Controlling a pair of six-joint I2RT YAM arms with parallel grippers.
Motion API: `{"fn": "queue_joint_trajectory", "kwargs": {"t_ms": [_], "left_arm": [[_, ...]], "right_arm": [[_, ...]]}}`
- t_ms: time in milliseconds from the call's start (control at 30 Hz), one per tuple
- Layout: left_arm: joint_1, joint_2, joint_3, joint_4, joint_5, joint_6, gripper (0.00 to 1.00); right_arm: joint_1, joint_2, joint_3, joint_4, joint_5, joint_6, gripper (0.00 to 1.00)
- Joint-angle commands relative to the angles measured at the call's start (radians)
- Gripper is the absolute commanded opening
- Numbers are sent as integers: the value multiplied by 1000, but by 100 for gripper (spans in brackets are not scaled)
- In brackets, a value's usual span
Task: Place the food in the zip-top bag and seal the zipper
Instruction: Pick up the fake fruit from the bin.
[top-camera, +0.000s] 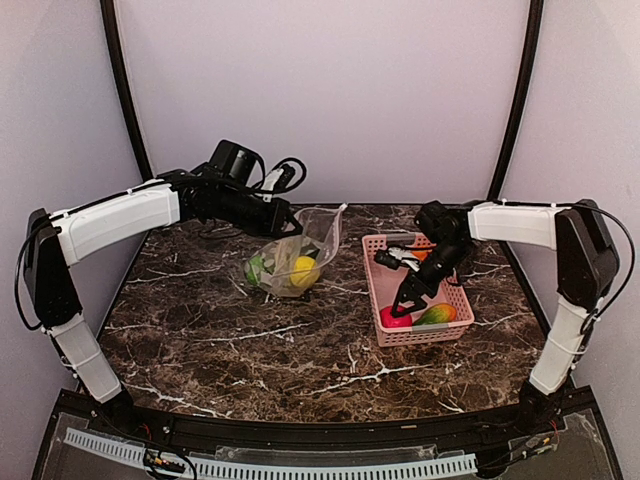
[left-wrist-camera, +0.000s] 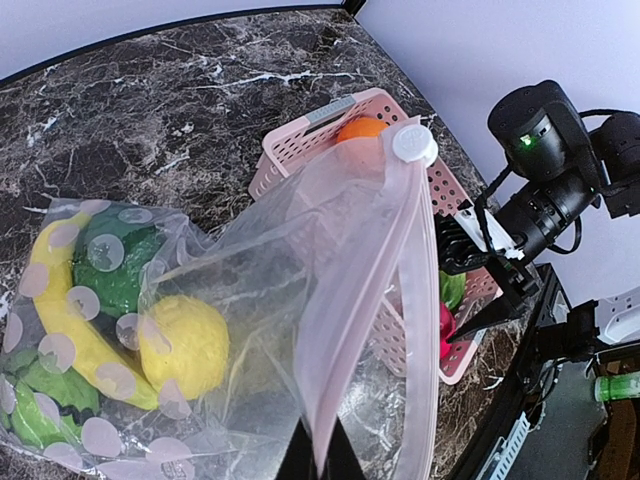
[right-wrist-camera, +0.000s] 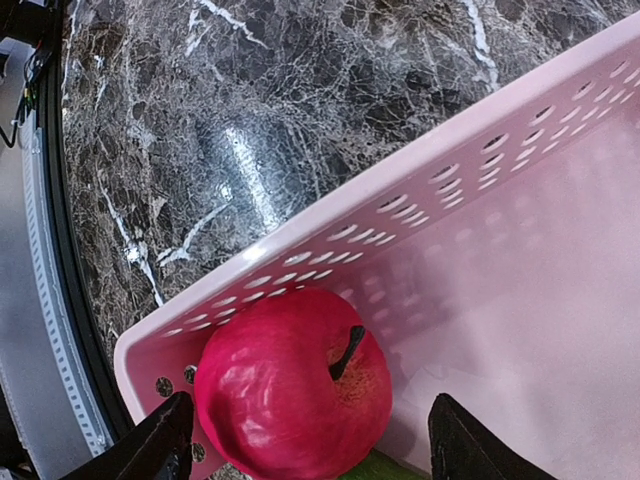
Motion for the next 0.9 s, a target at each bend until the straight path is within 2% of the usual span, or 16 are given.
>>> {"fn": "queue_joint_trajectory", "kwargs": {"t_ms": [0, 133, 233, 567, 867], "left_arm": [[-4, -43, -17, 3, -5, 0, 1], [-3, -45, -20, 3, -6, 1, 1], [-4, -46, -22, 3, -4, 1, 1], [-4, -47, -26, -1, -1, 0, 1], [-4, -55, -24, 14, 2, -11, 1]], "right_arm": [[2, 31, -13, 7, -41, 8, 79], [3, 64, -11, -7, -61, 12, 85], [2, 88, -11, -12, -54, 23, 86], [3, 90, 2, -14, -59, 39, 70], [1, -28, 86, -69, 73, 17, 64]]}}
